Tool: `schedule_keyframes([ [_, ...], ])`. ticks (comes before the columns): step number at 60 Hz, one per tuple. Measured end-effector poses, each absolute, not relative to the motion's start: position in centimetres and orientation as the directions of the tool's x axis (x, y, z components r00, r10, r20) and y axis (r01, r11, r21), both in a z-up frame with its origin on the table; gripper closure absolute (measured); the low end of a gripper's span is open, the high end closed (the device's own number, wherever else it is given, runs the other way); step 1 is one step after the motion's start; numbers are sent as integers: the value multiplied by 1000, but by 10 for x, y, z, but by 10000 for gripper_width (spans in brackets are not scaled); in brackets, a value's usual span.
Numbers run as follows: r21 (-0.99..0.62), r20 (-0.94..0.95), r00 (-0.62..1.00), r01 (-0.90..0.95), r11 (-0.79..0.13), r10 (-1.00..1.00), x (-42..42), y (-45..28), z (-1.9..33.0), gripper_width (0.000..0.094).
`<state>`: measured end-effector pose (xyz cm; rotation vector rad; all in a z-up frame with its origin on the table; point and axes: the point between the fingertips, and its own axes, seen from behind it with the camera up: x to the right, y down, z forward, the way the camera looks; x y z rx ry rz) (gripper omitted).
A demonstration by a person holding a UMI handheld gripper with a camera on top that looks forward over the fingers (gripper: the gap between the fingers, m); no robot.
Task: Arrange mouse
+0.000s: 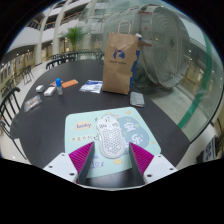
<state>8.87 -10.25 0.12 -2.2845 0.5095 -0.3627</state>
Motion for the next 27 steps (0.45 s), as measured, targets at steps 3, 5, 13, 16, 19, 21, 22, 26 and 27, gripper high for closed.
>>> schedule_keyframes([
  [3, -746, 79, 876, -264, -611, -476, 80, -111, 11, 240],
  [5, -751, 66, 875, -273, -602, -479, 73, -118, 16, 239],
  [13, -766, 68, 875, -263, -587, -480, 46, -148, 37, 234],
  [16, -774, 80, 874, -249, -583, -480, 35, -160, 46, 231],
  [19, -780, 76, 864, -259, -569, -497, 26, -172, 53, 215],
  [21, -780, 51, 849, -294, -552, -526, 19, -180, 55, 177],
  [22, -780, 35, 843, -313, -542, -537, 16, -183, 56, 140],
  [26, -788, -28, 839, -353, -504, -544, -2, -189, 62, 81],
  [27, -790, -41, 841, -357, -498, -539, -8, -189, 64, 83],
])
